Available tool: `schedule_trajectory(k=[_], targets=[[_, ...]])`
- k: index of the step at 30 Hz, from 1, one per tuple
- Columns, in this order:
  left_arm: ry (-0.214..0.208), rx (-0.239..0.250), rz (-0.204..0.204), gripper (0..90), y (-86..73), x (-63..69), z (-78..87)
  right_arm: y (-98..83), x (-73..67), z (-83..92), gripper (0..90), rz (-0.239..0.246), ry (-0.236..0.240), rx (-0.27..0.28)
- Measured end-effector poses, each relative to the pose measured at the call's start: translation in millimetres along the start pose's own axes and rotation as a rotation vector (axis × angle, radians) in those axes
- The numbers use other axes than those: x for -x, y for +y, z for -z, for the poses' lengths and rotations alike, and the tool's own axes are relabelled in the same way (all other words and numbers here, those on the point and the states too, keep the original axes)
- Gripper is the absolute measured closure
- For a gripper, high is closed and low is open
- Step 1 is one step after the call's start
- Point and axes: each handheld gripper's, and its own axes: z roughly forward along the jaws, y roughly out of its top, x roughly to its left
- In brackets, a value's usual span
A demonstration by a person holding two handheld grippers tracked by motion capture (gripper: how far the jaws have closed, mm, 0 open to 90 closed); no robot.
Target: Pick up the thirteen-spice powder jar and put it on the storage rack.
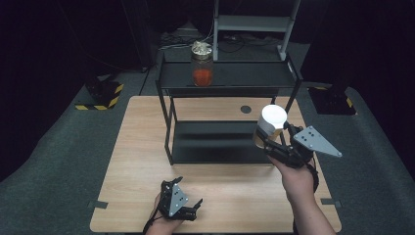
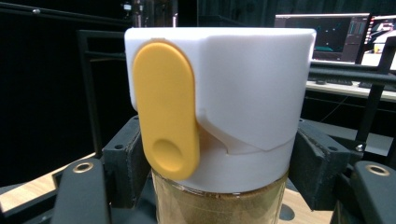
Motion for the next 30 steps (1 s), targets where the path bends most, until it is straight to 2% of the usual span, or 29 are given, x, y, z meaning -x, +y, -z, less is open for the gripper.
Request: schedule_trajectory(k=[8,15,30], targets=[[-0.004,0.003,0.003,0.5,-0.5,-0.7,0.1,8.9,6.3,-10.3,29.5,-0.006,-0.002,0.019],[-0.008,0.004,0.0,0.6,-0.7,-1.7,0.5,16.9,3.7,-19.1,29.6,0.007,-0.022,0.028],[-0.015,0.011,0.002,0.6,-2.0,-3.7,1.0,39.0,0.3,-34.1,29.6,0.02,-0.018,0.056]])
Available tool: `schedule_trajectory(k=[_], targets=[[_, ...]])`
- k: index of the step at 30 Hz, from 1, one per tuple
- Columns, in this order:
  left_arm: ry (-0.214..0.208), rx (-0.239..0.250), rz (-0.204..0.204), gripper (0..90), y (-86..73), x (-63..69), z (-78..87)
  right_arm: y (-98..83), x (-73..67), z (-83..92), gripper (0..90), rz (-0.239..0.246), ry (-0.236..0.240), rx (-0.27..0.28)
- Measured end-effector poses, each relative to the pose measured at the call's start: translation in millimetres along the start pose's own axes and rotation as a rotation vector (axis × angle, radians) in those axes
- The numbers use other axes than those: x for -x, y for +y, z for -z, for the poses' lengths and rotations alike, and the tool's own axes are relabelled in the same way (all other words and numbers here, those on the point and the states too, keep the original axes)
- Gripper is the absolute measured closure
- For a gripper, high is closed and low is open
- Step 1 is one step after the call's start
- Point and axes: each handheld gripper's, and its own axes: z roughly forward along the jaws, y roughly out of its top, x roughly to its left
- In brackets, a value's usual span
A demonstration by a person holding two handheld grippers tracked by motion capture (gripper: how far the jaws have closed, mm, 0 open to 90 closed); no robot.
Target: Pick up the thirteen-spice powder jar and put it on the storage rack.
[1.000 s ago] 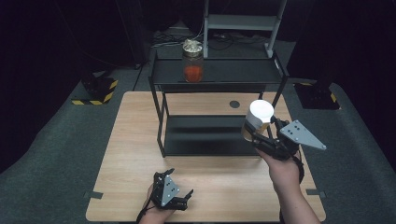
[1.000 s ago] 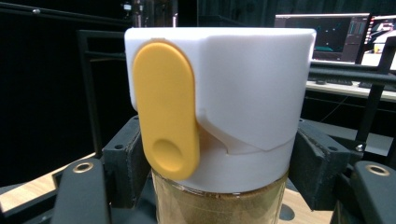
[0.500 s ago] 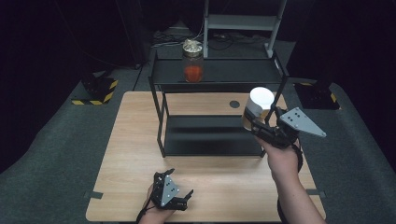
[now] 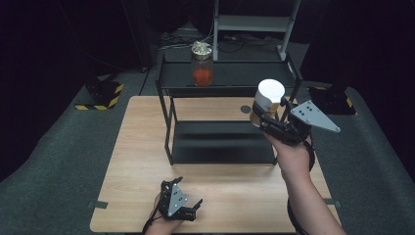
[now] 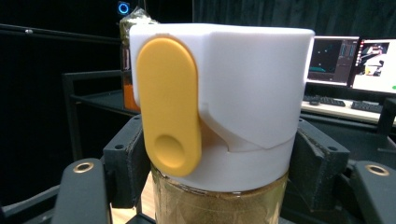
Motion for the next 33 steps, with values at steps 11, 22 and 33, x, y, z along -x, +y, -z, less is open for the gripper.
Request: schedule_trajectory(k=[11,22,33], targets=[[-0.004,0.003,0.002,0.6,-0.6,-0.7,0.3,13.8,-2.8,-5.9,29.6,0.012,-0.012,0.028],[-0.007,0.015,0.011,0.6,-2.7,-1.7,1.1,29.5,-3.5,-13.4,29.7,0.027,-0.03,0.048],[-0.008,0.019,0.012,0.5,-3.6,-2.1,1.6,38.2,-1.2,-25.7,29.6,0.022,-0.044,0.042]])
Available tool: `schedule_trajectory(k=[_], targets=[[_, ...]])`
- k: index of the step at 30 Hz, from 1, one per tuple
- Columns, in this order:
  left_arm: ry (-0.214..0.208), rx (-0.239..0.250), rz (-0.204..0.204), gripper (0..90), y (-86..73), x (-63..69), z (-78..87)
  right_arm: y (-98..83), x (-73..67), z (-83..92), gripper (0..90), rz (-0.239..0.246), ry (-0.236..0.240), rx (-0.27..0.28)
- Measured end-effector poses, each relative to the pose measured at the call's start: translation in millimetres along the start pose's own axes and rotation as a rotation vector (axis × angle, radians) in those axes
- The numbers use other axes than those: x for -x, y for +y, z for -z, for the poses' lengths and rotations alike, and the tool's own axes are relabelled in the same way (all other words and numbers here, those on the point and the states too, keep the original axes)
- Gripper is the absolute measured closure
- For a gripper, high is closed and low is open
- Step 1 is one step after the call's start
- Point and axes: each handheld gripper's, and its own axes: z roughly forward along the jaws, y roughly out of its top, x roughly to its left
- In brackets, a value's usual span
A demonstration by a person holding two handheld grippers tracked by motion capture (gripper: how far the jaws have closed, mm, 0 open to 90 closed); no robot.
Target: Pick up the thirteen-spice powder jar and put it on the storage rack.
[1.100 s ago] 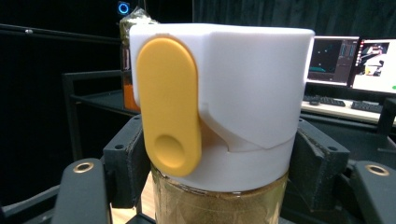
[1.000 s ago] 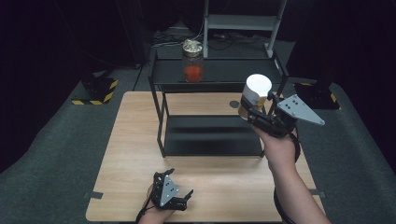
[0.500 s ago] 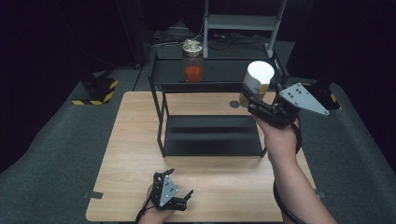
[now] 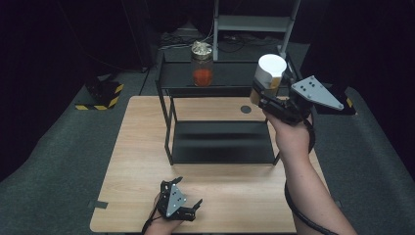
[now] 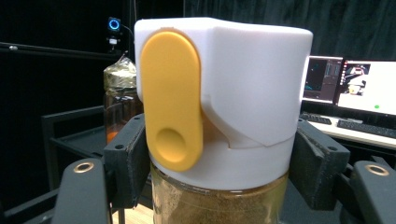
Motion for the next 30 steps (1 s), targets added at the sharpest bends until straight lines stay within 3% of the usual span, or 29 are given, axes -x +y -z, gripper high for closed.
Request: schedule_trajectory(k=[14,30], targets=[[-0.002,0.003,-0.001,0.6,-0.6,-0.9,0.7,7.1,7.2,-19.6,29.7,-0.035,-0.023,-0.022],[-0.004,0.018,0.008,0.5,-3.3,-1.6,1.6,9.6,9.3,-47.8,29.7,-0.033,-0.041,-0.037]])
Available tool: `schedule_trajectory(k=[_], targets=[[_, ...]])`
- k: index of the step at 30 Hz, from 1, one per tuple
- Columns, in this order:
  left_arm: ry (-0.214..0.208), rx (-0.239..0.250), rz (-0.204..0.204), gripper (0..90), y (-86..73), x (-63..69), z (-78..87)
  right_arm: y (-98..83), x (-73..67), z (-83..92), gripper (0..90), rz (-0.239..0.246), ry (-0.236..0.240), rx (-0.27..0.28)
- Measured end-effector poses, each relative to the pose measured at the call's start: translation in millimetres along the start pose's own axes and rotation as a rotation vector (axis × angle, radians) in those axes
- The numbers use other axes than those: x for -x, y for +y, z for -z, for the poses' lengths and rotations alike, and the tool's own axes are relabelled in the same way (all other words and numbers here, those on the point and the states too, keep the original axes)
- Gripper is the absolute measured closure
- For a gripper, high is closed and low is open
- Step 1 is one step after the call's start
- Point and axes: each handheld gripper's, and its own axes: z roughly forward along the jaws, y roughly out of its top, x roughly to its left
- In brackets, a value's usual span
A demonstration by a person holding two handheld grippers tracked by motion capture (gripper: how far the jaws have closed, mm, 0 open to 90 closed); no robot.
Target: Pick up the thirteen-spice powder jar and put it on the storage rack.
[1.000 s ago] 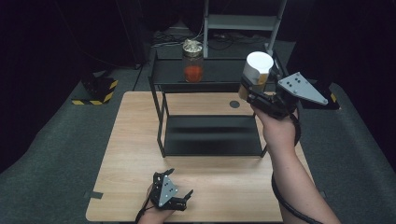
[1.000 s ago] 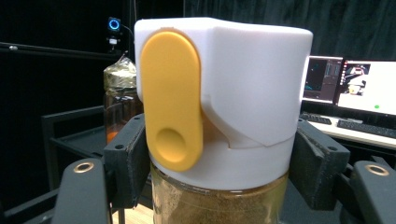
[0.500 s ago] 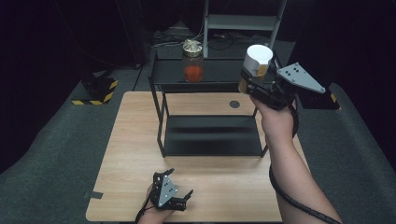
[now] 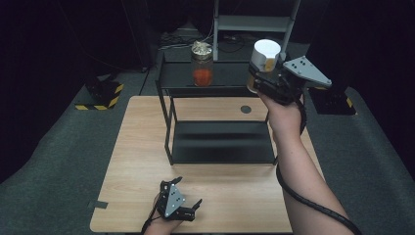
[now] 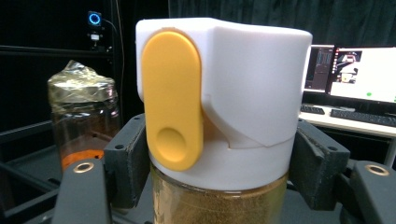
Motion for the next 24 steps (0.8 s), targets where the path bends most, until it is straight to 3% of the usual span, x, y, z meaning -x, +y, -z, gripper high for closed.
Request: schedule_trajectory(k=[13,24], targets=[[-0.004,0.012,0.01,0.5,-2.4,-1.6,1.2,0.9,4.1,-26.8,29.6,0.003,-0.014,-0.016],[-0.006,0.014,0.008,0.5,-2.6,-2.0,1.5,1.8,2.8,-35.4,29.6,0.002,-0.021,-0.02]])
